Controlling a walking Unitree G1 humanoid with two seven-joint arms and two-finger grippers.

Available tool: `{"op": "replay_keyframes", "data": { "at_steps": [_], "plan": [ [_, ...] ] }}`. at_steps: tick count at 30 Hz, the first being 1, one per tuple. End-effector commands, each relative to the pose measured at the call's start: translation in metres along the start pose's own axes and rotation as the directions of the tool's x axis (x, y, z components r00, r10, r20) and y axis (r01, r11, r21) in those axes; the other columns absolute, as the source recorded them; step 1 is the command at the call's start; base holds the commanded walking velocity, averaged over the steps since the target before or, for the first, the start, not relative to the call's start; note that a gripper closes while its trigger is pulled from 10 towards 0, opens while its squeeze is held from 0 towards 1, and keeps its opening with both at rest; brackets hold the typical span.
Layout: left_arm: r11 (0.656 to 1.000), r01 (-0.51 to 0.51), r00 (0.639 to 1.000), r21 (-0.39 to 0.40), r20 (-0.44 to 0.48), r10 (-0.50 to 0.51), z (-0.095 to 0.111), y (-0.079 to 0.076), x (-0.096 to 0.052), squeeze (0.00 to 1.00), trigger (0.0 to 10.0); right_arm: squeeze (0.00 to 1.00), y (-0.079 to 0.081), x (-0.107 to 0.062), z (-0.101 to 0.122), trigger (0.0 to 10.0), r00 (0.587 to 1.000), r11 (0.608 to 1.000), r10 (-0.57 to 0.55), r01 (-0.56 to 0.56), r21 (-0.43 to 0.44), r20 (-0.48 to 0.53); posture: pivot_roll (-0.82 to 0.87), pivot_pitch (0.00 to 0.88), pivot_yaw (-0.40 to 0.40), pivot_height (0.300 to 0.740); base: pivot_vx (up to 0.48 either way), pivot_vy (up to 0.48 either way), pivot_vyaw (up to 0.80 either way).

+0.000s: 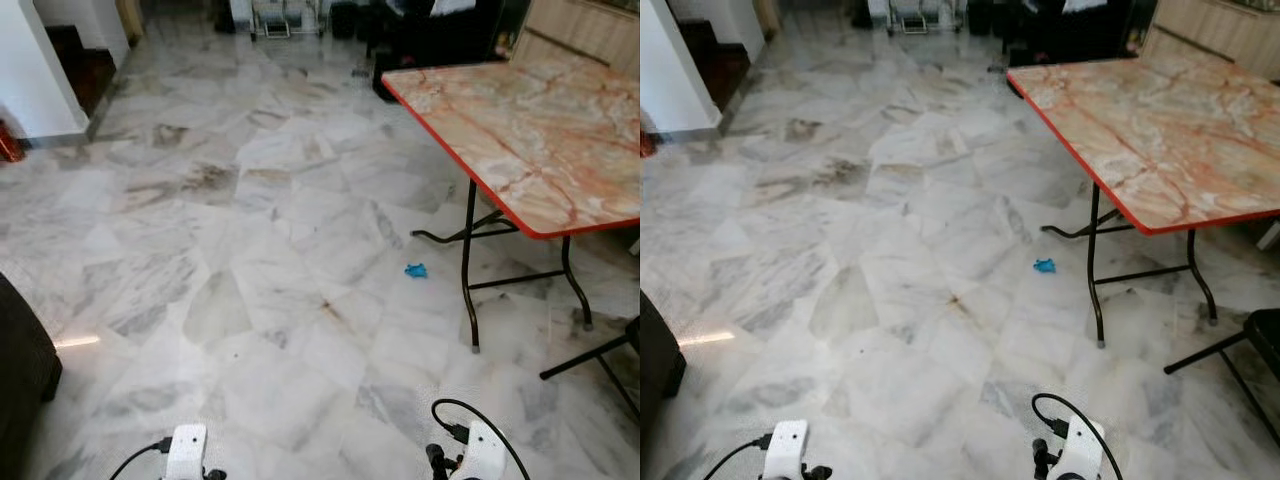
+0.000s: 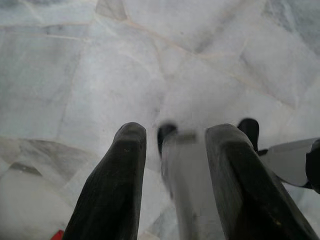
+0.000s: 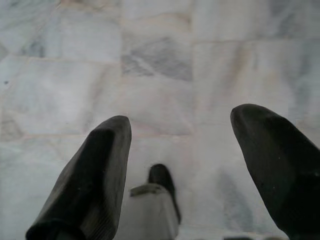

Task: Move the pillow to the sofa from floor

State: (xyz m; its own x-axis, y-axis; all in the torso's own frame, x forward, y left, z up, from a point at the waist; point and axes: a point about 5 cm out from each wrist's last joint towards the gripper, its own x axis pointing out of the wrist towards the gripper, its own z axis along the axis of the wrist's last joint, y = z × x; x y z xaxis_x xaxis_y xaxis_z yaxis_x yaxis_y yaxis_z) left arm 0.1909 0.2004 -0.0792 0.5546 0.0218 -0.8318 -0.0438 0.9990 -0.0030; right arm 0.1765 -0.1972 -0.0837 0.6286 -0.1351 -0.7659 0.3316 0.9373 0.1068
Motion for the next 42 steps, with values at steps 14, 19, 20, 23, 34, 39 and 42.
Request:
{"op": "replay_keyframes", "data": {
  "at_steps": [14,19,20,23,34,39,42],
  "plan": [
    [1.0,-0.021,1.0,0.014,-0.02,0.021,-0.0056,0.0045,-0.0011,0.0,10.0,0.0,0.0067,0.0002,-0.0012,10.0,1.0,1.0,0.018,-0.018,0.008,-0.003,-0.09,0.0,-0.031,0.74,-0.044,0.0,0.0],
    [1.0,-0.021,1.0,0.011,-0.019,0.021,-0.0056,0.0044,-0.0011,0.0,10.0,0.0,0.0068,0.0002,-0.0012,10.0,1.0,1.0,0.019,-0.019,0.008,-0.003,-0.09,0.0,-0.031,0.74,0.0,0.0,0.0],
    [1.0,-0.021,1.0,0.01,-0.019,0.021,-0.0057,0.0043,-0.0011,0.0,10.0,0.0,0.0068,0.0002,-0.0013,10.0,1.0,1.0,0.02,-0.02,0.007,-0.003,-0.09,0.0,-0.031,0.74,0.0,0.0,0.0],
    [1.0,-0.021,1.0,0.009,-0.019,0.021,-0.0056,0.0043,-0.0011,0.0,10.0,0.0,0.0071,0.0002,-0.0011,10.0,1.0,1.0,0.021,-0.021,0.002,-0.001,-0.09,0.0,-0.031,0.74,0.0,0.0,0.0],
    [1.0,-0.022,1.0,0.01,-0.02,0.022,-0.0055,0.0043,-0.0011,0.0,10.0,0.0,0.0097,0.0003,-0.0006,10.0,0.999,0.999,0.049,-0.049,-0.01,0.001,-0.09,0.0,-0.032,0.74,0.0,0.0,0.51],
    [1.0,-0.022,1.0,0.01,-0.02,0.023,-0.0053,0.0041,-0.001,0.0,10.0,0.0,0.0117,0.0004,-0.0009,10.0,0.998,0.998,0.056,-0.056,-0.019,0.0,-0.09,0.0,-0.032,0.74,0.0,0.0,0.8],
    [1.0,-0.023,1.0,0.01,-0.019,0.023,-0.0052,0.004,-0.001,0.0,10.0,0.0,0.0123,0.0004,-0.0009,10.0,0.998,0.998,0.061,-0.061,-0.021,-0.002,-0.09,0.0,-0.032,0.74,0.0,0.0,0.8]
  ]
}}
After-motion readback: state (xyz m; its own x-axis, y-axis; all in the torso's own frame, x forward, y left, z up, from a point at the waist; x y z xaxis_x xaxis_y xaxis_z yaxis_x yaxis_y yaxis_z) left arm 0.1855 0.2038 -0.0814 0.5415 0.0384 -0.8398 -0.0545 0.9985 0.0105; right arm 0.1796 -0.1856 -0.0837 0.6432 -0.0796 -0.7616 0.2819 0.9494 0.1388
